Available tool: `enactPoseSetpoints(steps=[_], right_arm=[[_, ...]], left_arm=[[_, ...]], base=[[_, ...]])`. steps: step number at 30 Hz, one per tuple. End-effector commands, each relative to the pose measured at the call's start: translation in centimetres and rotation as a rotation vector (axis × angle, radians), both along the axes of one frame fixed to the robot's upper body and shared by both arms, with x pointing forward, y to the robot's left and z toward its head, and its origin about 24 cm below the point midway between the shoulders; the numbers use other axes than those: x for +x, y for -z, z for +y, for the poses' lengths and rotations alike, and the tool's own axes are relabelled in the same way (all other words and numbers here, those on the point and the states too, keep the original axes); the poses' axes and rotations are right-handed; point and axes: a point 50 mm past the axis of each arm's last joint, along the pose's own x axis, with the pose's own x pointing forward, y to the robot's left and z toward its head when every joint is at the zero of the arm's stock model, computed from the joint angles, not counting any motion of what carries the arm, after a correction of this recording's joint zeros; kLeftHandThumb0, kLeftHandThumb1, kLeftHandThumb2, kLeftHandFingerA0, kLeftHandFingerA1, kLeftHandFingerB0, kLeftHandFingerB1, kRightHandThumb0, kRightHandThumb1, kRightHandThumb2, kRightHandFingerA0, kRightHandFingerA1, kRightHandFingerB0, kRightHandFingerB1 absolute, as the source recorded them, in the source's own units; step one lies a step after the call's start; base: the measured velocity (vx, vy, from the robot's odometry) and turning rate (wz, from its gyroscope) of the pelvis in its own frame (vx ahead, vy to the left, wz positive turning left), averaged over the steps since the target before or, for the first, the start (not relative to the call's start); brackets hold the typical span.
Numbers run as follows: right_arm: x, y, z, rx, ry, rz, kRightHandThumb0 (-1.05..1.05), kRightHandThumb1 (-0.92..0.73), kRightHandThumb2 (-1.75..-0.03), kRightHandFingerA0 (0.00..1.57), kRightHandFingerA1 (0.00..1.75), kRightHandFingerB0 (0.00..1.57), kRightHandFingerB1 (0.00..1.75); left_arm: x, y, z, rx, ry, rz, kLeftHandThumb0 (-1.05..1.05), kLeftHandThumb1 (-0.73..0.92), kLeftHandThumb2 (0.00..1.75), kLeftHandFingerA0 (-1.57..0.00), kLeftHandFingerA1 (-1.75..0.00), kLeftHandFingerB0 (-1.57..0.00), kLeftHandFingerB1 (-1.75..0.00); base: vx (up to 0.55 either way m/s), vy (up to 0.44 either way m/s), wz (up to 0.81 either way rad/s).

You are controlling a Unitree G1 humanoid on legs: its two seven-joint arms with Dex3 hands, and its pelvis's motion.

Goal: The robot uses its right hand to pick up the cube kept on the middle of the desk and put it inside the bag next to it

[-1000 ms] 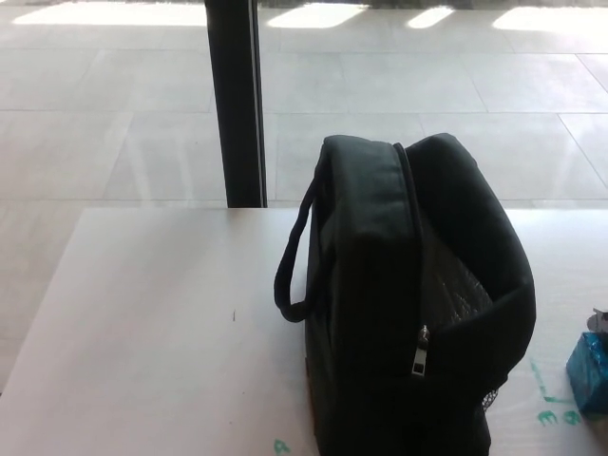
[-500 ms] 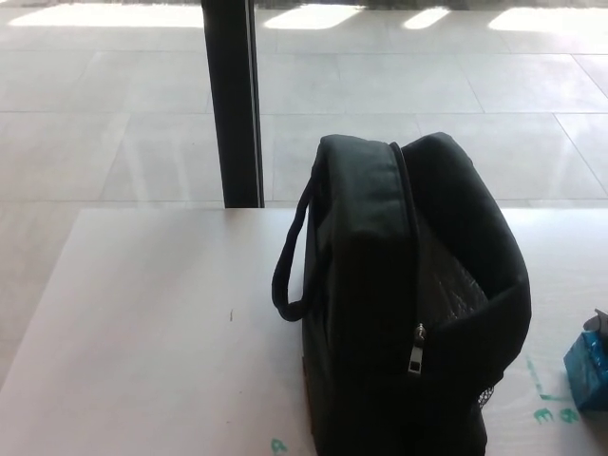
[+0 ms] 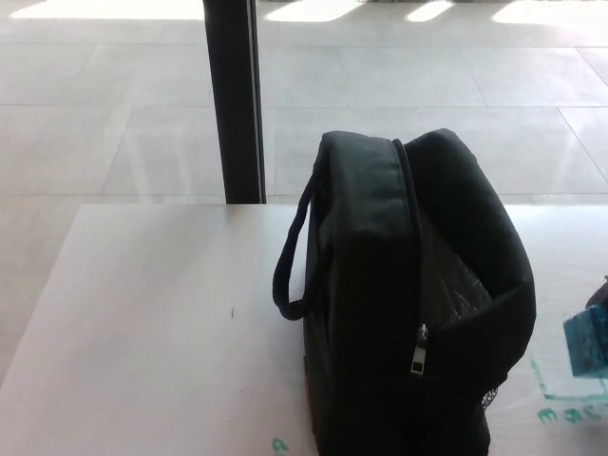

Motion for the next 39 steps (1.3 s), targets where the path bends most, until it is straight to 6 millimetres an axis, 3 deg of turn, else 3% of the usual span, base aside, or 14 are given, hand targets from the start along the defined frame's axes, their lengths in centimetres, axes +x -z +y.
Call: enactPoseSetpoints(steps=[1,3,4,5,8,9,10,11,19,21,22,23,31,39], right_arm=[[1.3,-4.7,-1.1,0.085,0.036,-0.166,-0.14,-0.57,-0.98,0.91,1.74,0.74,1.44],[1.8,-6.6,-1.4,0.125,0.051,-0.266,-0.21,-0.61,-0.78,0.88,1.6,0.82,0.72],[2.1,-7.5,-1.4,0.134,0.062,-0.277,-0.28,-0.64,-0.81,0.87,1.63,0.83,0.75],[2.5,-9.1,-1.4,0.174,0.057,-0.309,-0.25,-0.62,-0.93,0.9,1.73,0.75,1.29],[3.2,-11.8,-0.8,0.269,0.038,-0.389,-0.27,-0.52,-1.14,0.92,1.75,0.81,1.56],[3.3,-12.3,-0.7,0.289,0.035,-0.4,-0.27,-0.52,-1.14,0.92,1.75,0.81,1.56],[3.4,-12.8,-0.4,0.317,0.023,-0.429,-0.27,-0.5,-1.13,1.19,1.38,0.97,1.25],[3.4,-14.0,0.3,0.372,-0.017,-0.495,-0.16,-0.48,-1.16,0.9,1.75,0.77,1.55],[2.3,-19.2,6.0,0.479,-0.252,-0.583,-0.19,-0.44,-1.26,0.9,1.75,0.74,1.57],[1.9,-19.1,6.9,0.47,-0.297,-0.571,-0.17,-0.48,-1.2,0.9,1.75,0.74,1.55],[1.5,-18.7,8.5,0.462,-0.347,-0.539,-0.25,-0.48,-1.15,1.2,1.4,0.92,1.23],[1.0,-17.6,9.8,0.445,-0.393,-0.476,-0.17,-0.49,-1.16,0.88,1.75,0.74,1.56],[-0.6,-13.2,12.1,0.302,-0.487,-0.271,-0.17,-0.47,-1.18,0.91,1.75,0.76,1.55],[-1.7,-10.9,11.4,0.187,-0.483,-0.091,-0.24,-0.53,-1.0,0.9,1.75,0.78,1.48]], left_arm=[[-0.2,0.3,0.2,0.003,0.008,0.024,-0.61,0.4,0.84,-0.31,-0.6,-0.42,-0.58],[-0.2,0.2,0.2,0.008,0.013,0.023,-0.64,0.41,0.84,-0.3,-0.59,-0.43,-0.57],[-0.3,0.3,0.2,0.005,0.011,0.023,-0.65,0.4,0.83,-0.3,-0.59,-0.43,-0.57],[-0.3,0.4,0.2,0.008,0.012,0.027,-0.68,0.42,0.83,-0.31,-0.59,-0.43,-0.56],[-0.4,0.3,0.1,0.005,0.028,0.025,-0.66,0.42,0.84,-0.28,-0.59,-0.43,-0.58],[-0.5,0.3,0.2,0.004,0.034,0.026,-0.66,0.42,0.84,-0.28,-0.59,-0.43,-0.58],[-0.6,0.3,0.2,0.009,0.044,0.027,-0.68,0.43,0.85,-0.26,-0.58,-0.43,-0.58],[-0.6,0.3,0.2,0.013,0.054,0.027,-0.67,0.42,0.85,-0.26,-0.58,-0.43,-0.58],[-0.2,0.1,0.2,-0.004,0.064,0.026,-0.58,0.4,0.85,-0.22,-0.57,-0.39,-0.58],[-0.1,0.1,0.2,0.003,0.07,0.026,-0.6,0.41,0.85,-0.23,-0.57,-0.4,-0.58],[-0.1,0.1,0.2,0.016,0.077,0.027,-0.65,0.43,0.85,-0.25,-0.58,-0.41,-0.58],[-0.1,0.0,0.2,0.014,0.087,0.027,-0.66,0.44,0.85,-0.23,-0.57,-0.38,-0.57],[-0.4,0.1,0.2,-0.003,0.085,0.03,-0.58,0.4,0.85,-0.21,-0.57,-0.39,-0.58],[-0.3,0.2,0.2,0.01,0.089,0.032,-0.64,0.43,0.85,-0.24,-0.58,-0.4,-0.58]], base=[[0.0,0.0,0.0],[0.0,0.0,0.0],[0.0,0.0,0.0],[0.0,0.0,0.0],[0.0,0.0,0.0],[0.0,0.0,0.0],[0.0,0.0,0.0],[0.0,0.0,0.0],[0.0,0.0,0.0],[0.0,0.0,0.0],[0.0,0.0,0.0],[0.0,0.0,0.0],[0.0,0.0,0.0],[0.0,0.0,0.0]])
